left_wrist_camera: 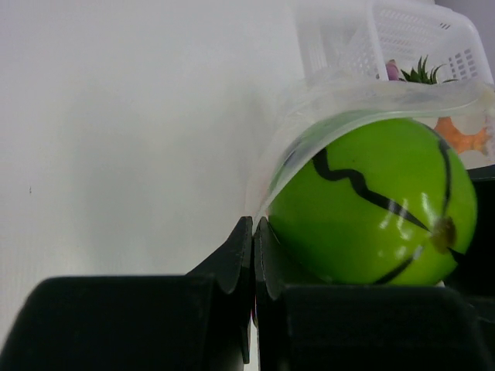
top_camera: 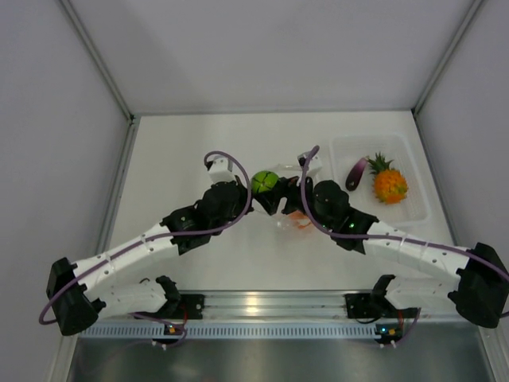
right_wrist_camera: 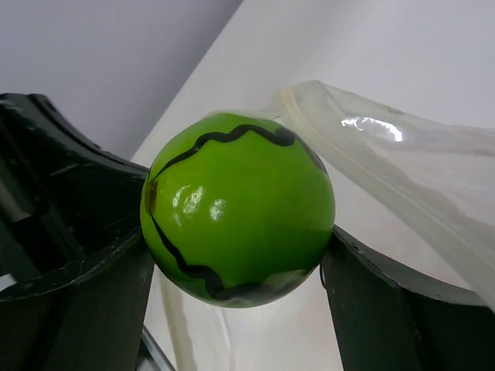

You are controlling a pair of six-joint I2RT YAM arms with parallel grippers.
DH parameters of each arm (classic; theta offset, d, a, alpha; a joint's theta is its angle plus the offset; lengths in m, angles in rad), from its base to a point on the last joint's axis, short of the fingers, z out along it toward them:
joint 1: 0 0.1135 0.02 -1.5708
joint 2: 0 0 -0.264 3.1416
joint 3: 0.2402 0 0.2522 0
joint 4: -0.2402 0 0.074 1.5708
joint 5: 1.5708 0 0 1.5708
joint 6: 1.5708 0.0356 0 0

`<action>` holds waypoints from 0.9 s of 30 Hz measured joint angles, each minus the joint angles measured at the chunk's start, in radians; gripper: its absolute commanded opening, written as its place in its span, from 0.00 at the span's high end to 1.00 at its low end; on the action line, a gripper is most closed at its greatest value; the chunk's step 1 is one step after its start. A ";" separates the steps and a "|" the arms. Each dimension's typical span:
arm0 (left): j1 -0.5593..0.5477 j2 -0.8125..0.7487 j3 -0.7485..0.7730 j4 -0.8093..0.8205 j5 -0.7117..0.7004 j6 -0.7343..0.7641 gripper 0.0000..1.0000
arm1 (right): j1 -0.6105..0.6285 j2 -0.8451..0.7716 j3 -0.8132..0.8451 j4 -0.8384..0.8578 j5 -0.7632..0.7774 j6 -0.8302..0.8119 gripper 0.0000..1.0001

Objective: Open the zip-top bag and remove the fake food

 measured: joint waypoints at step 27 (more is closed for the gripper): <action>-0.024 -0.066 -0.067 0.037 -0.012 -0.129 1.00 | 0.021 -0.173 -0.168 0.368 -0.238 0.098 0.62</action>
